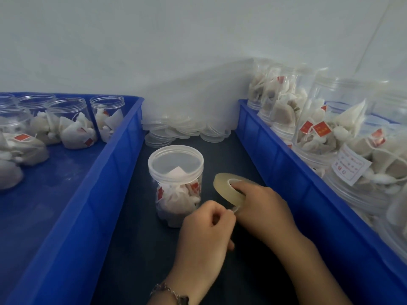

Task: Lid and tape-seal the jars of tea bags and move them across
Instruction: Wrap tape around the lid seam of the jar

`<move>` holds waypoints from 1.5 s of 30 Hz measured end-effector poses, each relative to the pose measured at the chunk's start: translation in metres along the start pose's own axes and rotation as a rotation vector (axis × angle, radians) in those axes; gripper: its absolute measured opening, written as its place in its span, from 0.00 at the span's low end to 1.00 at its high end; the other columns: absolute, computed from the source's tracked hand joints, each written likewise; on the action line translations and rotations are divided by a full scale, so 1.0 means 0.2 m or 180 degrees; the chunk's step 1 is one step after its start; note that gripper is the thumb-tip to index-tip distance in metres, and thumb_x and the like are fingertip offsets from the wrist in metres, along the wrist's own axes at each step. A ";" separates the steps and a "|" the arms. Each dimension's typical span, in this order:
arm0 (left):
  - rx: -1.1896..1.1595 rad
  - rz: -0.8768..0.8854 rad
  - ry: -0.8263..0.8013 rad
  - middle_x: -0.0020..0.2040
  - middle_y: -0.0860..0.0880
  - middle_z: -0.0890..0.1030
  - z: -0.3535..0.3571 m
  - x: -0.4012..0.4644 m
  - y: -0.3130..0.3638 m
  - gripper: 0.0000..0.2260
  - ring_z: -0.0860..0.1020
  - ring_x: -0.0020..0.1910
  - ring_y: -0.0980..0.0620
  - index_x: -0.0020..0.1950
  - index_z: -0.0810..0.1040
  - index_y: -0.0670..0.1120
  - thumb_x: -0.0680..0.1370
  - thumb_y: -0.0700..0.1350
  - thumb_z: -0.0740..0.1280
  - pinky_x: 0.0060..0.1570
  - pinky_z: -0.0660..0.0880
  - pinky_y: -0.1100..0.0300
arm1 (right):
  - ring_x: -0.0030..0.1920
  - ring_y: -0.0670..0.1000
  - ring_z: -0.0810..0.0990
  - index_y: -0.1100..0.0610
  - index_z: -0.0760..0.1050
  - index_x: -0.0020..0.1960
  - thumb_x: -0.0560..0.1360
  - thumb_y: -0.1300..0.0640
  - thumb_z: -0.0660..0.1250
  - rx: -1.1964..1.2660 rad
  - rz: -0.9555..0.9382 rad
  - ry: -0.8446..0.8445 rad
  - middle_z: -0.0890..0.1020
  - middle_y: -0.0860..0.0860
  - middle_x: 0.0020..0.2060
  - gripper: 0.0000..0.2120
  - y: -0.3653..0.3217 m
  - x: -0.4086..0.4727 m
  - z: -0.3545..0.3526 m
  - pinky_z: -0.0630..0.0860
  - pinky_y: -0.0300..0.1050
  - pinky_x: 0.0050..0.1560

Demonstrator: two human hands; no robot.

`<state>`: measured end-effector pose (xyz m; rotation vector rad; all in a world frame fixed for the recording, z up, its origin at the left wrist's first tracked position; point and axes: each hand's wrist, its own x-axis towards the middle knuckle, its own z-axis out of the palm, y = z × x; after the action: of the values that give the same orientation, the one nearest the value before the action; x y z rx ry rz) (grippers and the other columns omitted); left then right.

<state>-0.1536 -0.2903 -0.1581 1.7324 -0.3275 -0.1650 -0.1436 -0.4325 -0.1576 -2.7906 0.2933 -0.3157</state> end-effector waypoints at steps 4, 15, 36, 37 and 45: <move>0.0499 0.0276 0.0544 0.35 0.60 0.81 -0.06 0.05 -0.04 0.05 0.79 0.31 0.61 0.39 0.77 0.51 0.75 0.45 0.66 0.38 0.79 0.60 | 0.53 0.44 0.73 0.37 0.60 0.69 0.67 0.50 0.74 0.0185 0.0056 -0.0921 0.73 0.40 0.53 0.36 0.02 0.00 -0.03 0.76 0.45 0.51; 0.0420 -0.0190 -0.0051 0.36 0.58 0.83 -0.03 0.08 -0.10 0.07 0.79 0.33 0.63 0.44 0.80 0.55 0.70 0.55 0.71 0.36 0.77 0.65 | 0.47 0.41 0.75 0.41 0.64 0.70 0.68 0.49 0.75 0.0547 -0.0116 -0.0863 0.76 0.40 0.48 0.34 0.00 -0.01 -0.10 0.77 0.42 0.48; 0.0776 0.0139 0.0078 0.35 0.63 0.81 -0.07 0.06 -0.06 0.05 0.78 0.36 0.66 0.35 0.81 0.55 0.69 0.48 0.75 0.36 0.72 0.73 | 0.47 0.43 0.76 0.41 0.67 0.68 0.67 0.49 0.75 0.0672 -0.0005 -0.0689 0.76 0.42 0.45 0.32 -0.01 -0.02 -0.12 0.77 0.44 0.51; 0.0836 0.0226 0.0144 0.35 0.64 0.81 -0.07 0.06 -0.06 0.04 0.78 0.37 0.67 0.36 0.81 0.56 0.70 0.48 0.74 0.37 0.72 0.73 | 0.49 0.42 0.76 0.41 0.67 0.68 0.67 0.48 0.75 0.0664 -0.0013 -0.0715 0.76 0.41 0.47 0.32 -0.01 -0.02 -0.12 0.77 0.44 0.52; 0.2185 0.0509 0.0038 0.42 0.58 0.80 -0.07 0.03 -0.05 0.07 0.78 0.43 0.58 0.48 0.80 0.55 0.76 0.55 0.66 0.45 0.78 0.57 | 0.58 0.43 0.73 0.41 0.66 0.70 0.68 0.53 0.75 0.0382 -0.0206 -0.1277 0.73 0.41 0.59 0.33 -0.04 -0.03 -0.12 0.74 0.42 0.59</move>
<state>-0.1420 -0.2782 -0.1655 2.3689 -0.5559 0.0895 -0.1533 -0.4306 -0.1327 -2.6687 0.0849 0.2068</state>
